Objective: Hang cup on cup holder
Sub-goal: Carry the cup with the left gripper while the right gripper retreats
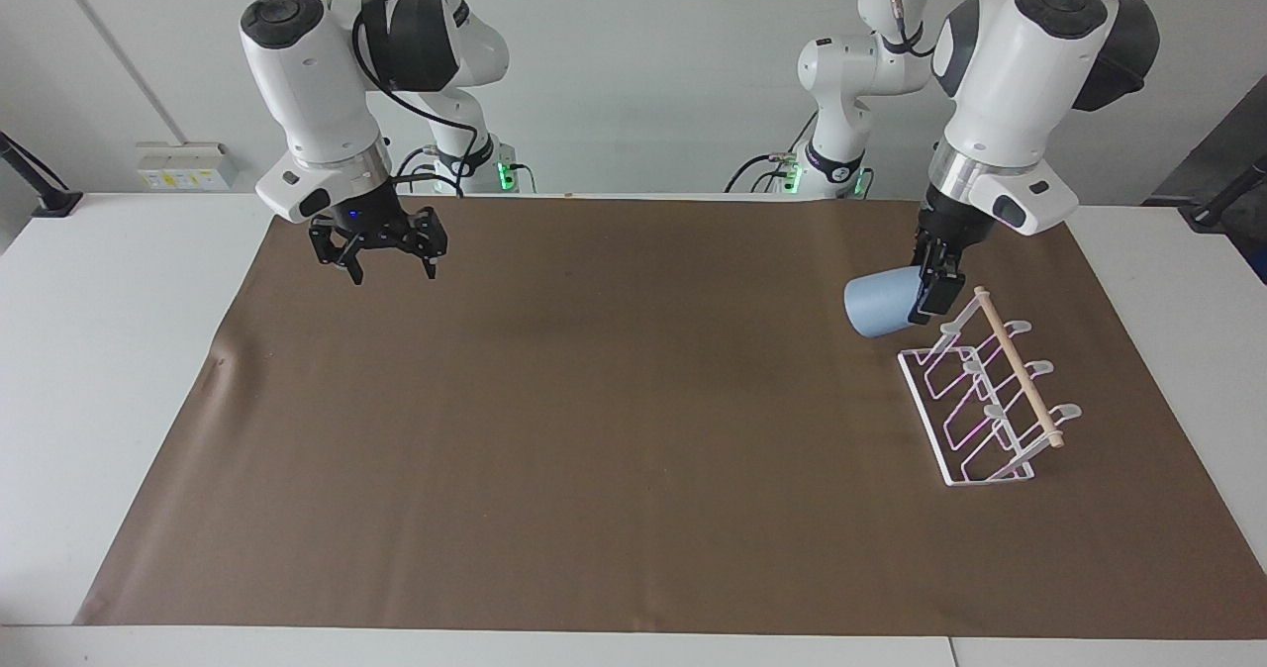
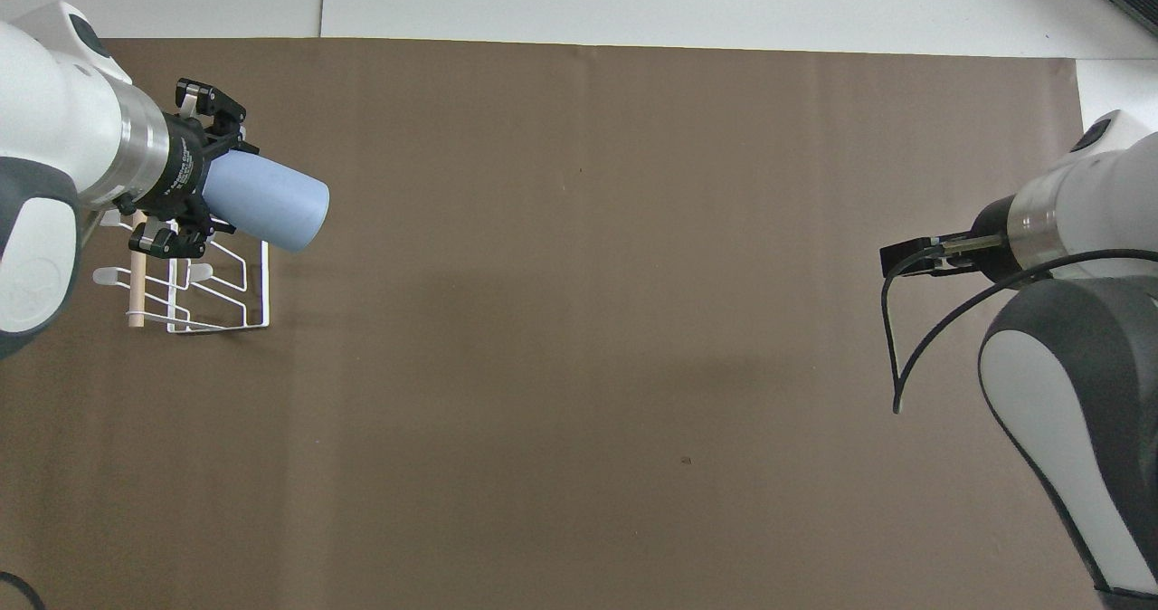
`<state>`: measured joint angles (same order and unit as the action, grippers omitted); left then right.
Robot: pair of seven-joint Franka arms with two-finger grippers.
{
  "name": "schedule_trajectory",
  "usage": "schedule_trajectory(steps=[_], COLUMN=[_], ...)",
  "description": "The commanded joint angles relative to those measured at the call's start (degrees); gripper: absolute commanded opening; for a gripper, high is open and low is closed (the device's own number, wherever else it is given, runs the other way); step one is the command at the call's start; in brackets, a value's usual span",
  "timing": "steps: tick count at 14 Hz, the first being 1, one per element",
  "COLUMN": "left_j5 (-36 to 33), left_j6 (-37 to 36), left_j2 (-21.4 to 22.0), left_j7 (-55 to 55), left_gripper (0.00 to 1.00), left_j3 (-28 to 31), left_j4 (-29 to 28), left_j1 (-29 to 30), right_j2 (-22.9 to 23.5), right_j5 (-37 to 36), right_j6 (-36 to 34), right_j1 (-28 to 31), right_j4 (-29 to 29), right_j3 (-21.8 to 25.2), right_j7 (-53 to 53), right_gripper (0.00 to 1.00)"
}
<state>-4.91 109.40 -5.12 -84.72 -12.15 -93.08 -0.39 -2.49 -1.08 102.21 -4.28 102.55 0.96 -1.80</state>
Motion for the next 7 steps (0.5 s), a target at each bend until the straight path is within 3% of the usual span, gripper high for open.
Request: schedule_trajectory(steps=[1,5,7], left_j5=[-4.57,-15.28,-21.34], left_j6=[9.56,18.02,22.06], left_j2=[2.13,1.69,1.52], left_j7=[1.22,1.05,0.61], left_gripper=[0.00,0.00,0.00], left_j3=[-0.33,-0.24,-0.24], left_j4=[-5.78,-10.88,-12.38], left_j1=[2.41,3.56,4.17], right_j2=[0.03,0.73,1.53], right_j5=[0.10,1.59,2.57], right_j6=[-6.12,-16.49,-17.92], right_j1=[3.13,7.34,9.90], right_j4=[-4.72,-14.37,-15.63], right_j3=[-0.25,0.01,0.01], right_j7=[-2.40,-4.44,-4.17], right_gripper=[1.00,1.00,1.00])
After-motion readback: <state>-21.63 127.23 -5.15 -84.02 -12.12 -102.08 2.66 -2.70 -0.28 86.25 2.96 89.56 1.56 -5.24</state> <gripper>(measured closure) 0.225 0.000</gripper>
